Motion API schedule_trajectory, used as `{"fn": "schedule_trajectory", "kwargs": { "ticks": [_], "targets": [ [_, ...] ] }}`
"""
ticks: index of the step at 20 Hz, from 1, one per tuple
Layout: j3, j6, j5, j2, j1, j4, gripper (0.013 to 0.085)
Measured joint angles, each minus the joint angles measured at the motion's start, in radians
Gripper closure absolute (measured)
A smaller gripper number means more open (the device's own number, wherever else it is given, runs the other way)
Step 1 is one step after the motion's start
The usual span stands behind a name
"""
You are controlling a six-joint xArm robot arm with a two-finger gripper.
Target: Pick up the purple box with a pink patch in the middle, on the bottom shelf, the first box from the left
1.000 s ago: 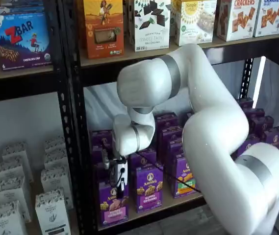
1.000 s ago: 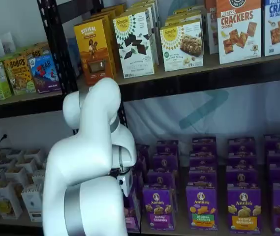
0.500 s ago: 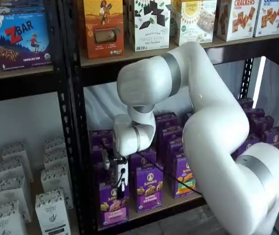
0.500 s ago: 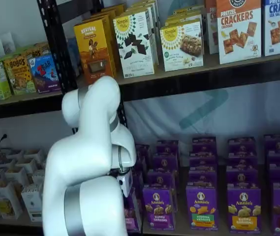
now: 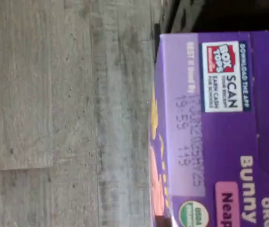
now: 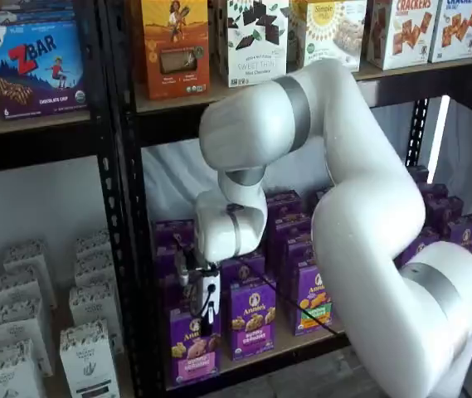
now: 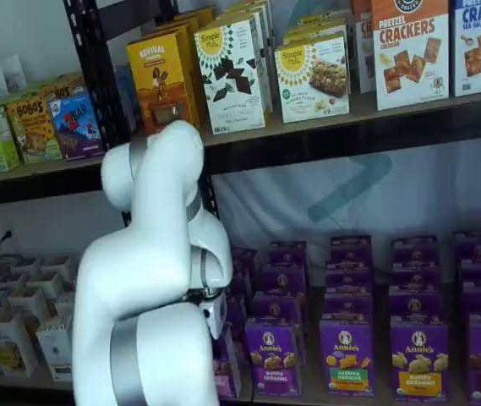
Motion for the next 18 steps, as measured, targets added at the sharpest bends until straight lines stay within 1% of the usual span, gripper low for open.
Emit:
{"fn": "schedule_trajectory", "kwargs": {
  "ticks": [2, 4, 6, 9, 14, 16, 17, 18],
  "targets": [
    [0.041, -0.014, -0.011, -0.03, 0.003, 0.017, 0.069],
    [0.084, -0.012, -0.021, -0.06, 0.005, 0.016, 0.069],
    [0.144, -0.01, -0.044, -0.101, 0.009, 0.016, 0.069],
    [0.23, -0.026, -0.069, -0.166, 0.011, 0.032, 0.069],
    [0.402, -0.01, -0.11, -0.303, 0.011, 0.013, 0.069],
    [0.47, -0.014, -0.117, -0.363, 0.015, 0.02, 0.069],
    [0.493, -0.006, -0.118, -0.385, 0.017, 0.014, 0.069],
    [0.521, 0.022, -0.116, -0.413, 0.019, -0.014, 0.069]
  ]
}}
